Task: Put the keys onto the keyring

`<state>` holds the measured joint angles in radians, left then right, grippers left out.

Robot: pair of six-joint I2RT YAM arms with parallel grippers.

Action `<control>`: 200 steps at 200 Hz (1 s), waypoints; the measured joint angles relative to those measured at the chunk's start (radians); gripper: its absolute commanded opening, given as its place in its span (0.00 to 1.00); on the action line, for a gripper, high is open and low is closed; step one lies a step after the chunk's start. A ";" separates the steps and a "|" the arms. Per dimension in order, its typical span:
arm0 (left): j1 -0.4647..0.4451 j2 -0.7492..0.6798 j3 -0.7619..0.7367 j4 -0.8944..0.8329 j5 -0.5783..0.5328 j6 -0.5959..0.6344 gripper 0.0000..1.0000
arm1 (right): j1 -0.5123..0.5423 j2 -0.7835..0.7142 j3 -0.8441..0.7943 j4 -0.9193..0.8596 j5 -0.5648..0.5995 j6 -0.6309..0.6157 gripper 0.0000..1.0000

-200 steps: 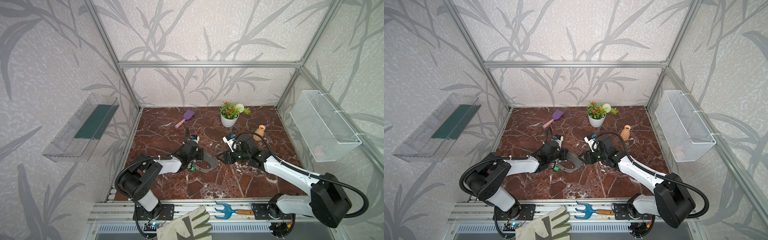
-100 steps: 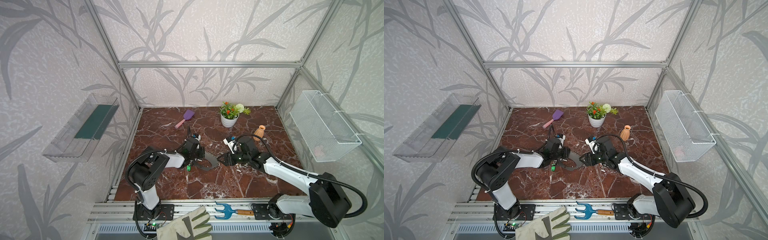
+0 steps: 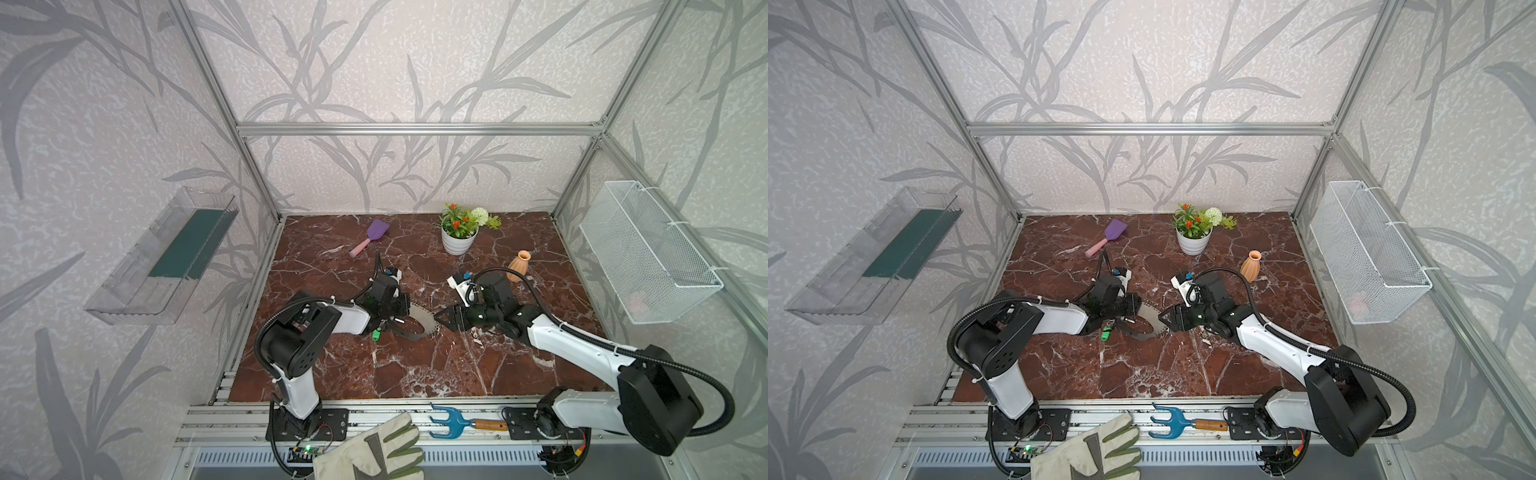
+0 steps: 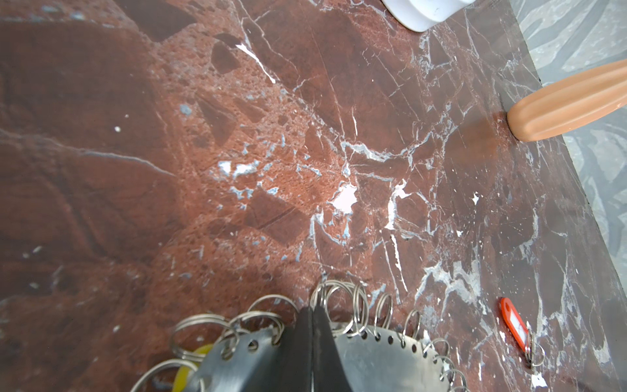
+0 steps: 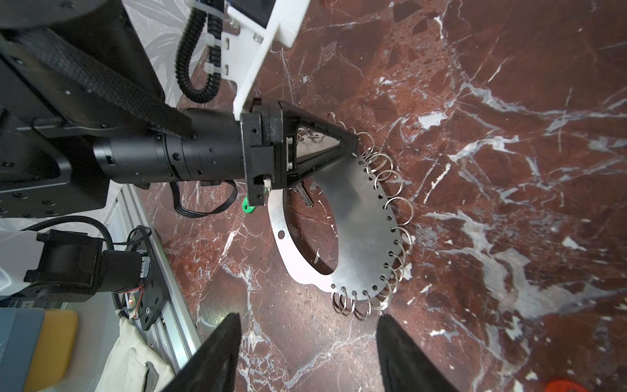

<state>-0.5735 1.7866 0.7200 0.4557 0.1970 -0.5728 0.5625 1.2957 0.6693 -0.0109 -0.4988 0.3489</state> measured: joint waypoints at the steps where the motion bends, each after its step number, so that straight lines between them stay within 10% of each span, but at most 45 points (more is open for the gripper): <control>1: 0.000 0.000 0.000 0.000 0.000 0.000 0.03 | 0.000 0.000 0.000 0.000 0.000 0.000 0.64; 200: 0.000 -0.121 -0.013 -0.032 0.004 -0.010 0.35 | -0.002 -0.005 -0.003 0.003 -0.012 0.022 0.64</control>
<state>-0.5735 1.6661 0.7074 0.4232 0.2008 -0.5827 0.5610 1.2903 0.6662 -0.0082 -0.5106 0.3706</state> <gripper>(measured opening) 0.332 0.638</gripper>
